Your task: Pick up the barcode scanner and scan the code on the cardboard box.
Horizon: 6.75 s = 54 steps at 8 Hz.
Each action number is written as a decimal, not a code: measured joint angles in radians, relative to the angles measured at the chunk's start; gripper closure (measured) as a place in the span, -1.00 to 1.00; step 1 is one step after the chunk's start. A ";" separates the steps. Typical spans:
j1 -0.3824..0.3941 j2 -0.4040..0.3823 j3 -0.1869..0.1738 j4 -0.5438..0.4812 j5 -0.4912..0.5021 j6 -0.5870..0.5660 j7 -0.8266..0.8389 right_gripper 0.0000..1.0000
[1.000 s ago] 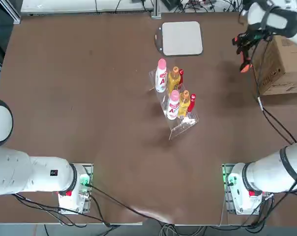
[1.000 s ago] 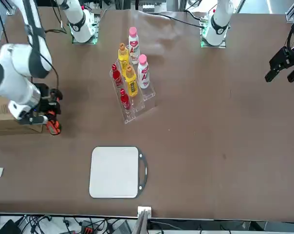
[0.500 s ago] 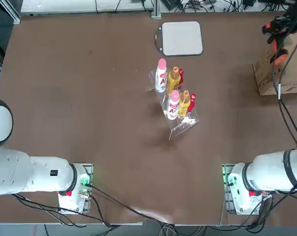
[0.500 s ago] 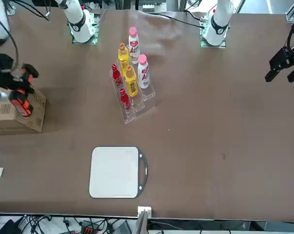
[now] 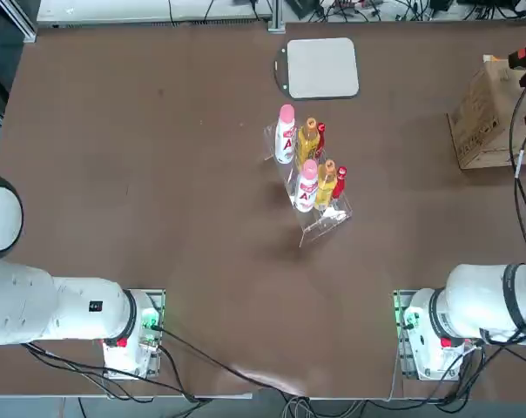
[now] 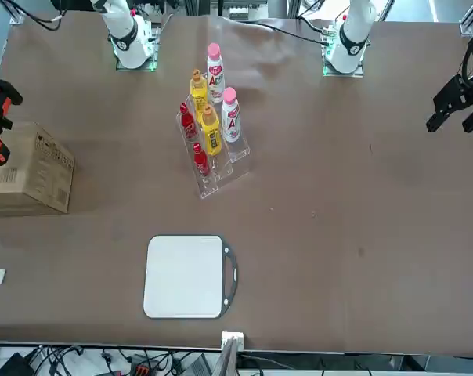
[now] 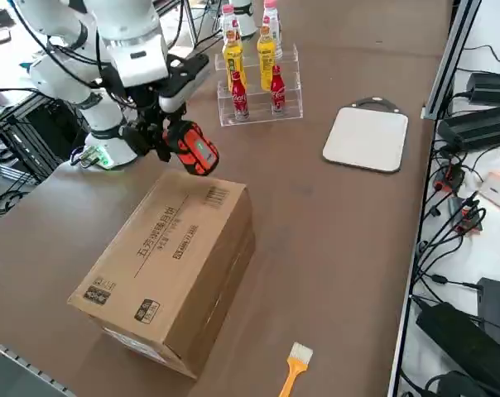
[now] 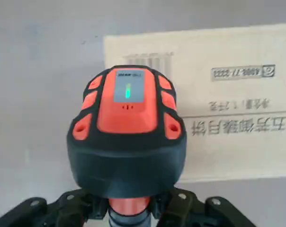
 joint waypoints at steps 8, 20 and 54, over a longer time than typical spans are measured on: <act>-0.012 0.149 0.009 0.094 0.000 0.063 -0.065 0.15; 0.067 0.121 0.036 0.122 0.017 -0.041 0.046 0.15; 0.425 0.088 0.007 0.359 0.072 -0.255 0.559 -1.00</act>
